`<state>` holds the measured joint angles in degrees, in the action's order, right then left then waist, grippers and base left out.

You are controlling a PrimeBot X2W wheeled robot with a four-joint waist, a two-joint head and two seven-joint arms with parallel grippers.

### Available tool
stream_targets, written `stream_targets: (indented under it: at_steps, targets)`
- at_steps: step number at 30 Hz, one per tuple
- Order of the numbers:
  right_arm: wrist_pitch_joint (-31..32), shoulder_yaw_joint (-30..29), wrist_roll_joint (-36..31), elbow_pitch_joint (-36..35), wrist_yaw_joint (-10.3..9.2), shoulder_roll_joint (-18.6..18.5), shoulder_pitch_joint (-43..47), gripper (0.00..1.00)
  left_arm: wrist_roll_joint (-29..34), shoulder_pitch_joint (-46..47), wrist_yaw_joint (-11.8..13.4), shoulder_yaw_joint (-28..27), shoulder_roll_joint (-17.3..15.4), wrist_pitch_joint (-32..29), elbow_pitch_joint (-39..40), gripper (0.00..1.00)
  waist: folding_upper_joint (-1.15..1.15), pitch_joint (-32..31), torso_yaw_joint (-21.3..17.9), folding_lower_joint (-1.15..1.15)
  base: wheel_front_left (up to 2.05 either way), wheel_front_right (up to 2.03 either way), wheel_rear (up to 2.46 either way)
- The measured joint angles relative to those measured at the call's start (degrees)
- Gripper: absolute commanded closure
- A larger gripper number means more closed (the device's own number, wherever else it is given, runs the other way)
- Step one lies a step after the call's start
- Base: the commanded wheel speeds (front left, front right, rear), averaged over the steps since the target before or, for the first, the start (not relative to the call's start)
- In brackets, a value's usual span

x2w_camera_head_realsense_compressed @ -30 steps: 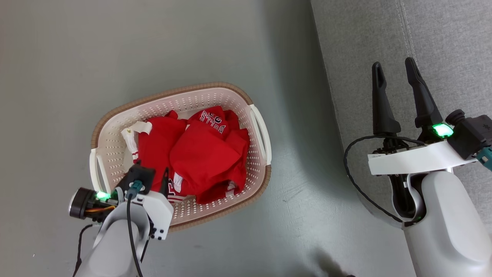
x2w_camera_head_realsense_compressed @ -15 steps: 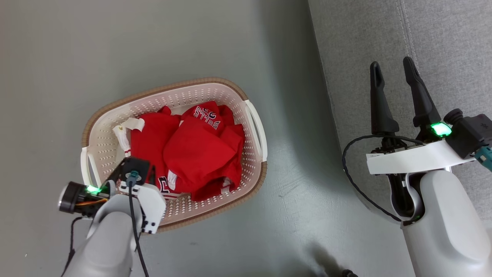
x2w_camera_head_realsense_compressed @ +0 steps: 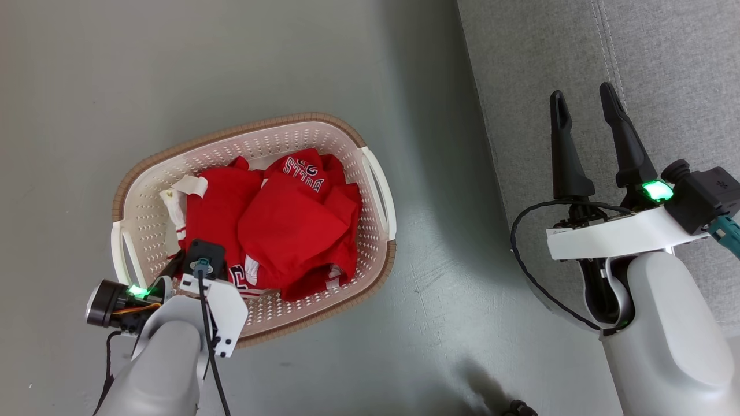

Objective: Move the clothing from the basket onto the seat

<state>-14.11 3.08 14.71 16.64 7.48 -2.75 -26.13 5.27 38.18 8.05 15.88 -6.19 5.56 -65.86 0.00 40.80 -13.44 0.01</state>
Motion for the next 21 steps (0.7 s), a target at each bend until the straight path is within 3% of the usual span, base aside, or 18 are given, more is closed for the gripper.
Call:
stream_targets:
  at_steps: [1, 2, 3, 4, 5, 7, 9, 21]
  targets:
    - [0.0, 0.1, 0.0, 0.0, 0.01, 0.0, 0.0, 0.0, 0.0, 0.0, 0.0, 0.0, -0.1, 0.0, -0.4, 0.0, 0.0, 0.0, 0.0, 0.0, 0.0, 0.0, 0.0]
    - [0.0, 0.1, 0.0, 0.1, 0.01, 0.0, 0.0, 0.0, 0.0, 0.0, -0.1, 0.2, -0.2, -0.3, -0.9, 0.21, 0.0, 0.0, -0.1, 0.0, 0.0, 0.0, 0.0]
    - [0.0, 0.1, 0.0, 0.2, 0.0, 0.0, 0.0, 0.0, 0.0, 0.0, -0.1, 0.3, -0.3, -0.6, -1.2, 0.35, 0.0, -0.1, -0.1, 0.0, 0.0, 0.0, 0.0]
    - [0.0, 0.2, 0.0, 0.2, 0.01, 0.0, 0.0, 0.0, 0.0, 0.1, -0.1, 0.4, -0.3, -0.6, -1.5, 0.35, 0.0, -0.1, -0.1, 0.0, 0.0, 0.0, 0.0]
    - [0.0, 0.3, 0.0, 0.3, 0.0, 0.0, 0.0, 0.0, 0.0, 0.1, -0.1, 0.4, -0.2, -0.8, -1.8, 0.56, 0.0, -0.1, -0.1, 0.0, 0.0, 0.0, 0.0]
    - [0.0, 0.4, 0.0, 0.3, 0.01, 0.0, 0.0, 0.0, 0.0, 0.3, -0.1, 0.5, 0.0, -1.0, -2.2, 0.72, 0.0, -0.3, -0.1, 0.0, 0.0, 0.0, 0.0]
    - [0.0, 0.4, 0.0, 0.4, 0.0, 0.0, 0.0, 0.0, 0.0, 0.9, -0.1, 0.6, 0.2, -1.0, -2.4, 1.0, 0.0, -0.5, -0.1, 0.0, 0.0, 0.0, 0.0]
    - [0.0, 0.4, 0.0, 1.4, 0.01, 0.0, 0.0, 0.0, -0.1, 1.3, -0.6, 1.0, 1.4, 2.4, -1.8, 1.0, 0.0, -2.0, 0.3, 0.0, 0.0, 0.0, 0.0]
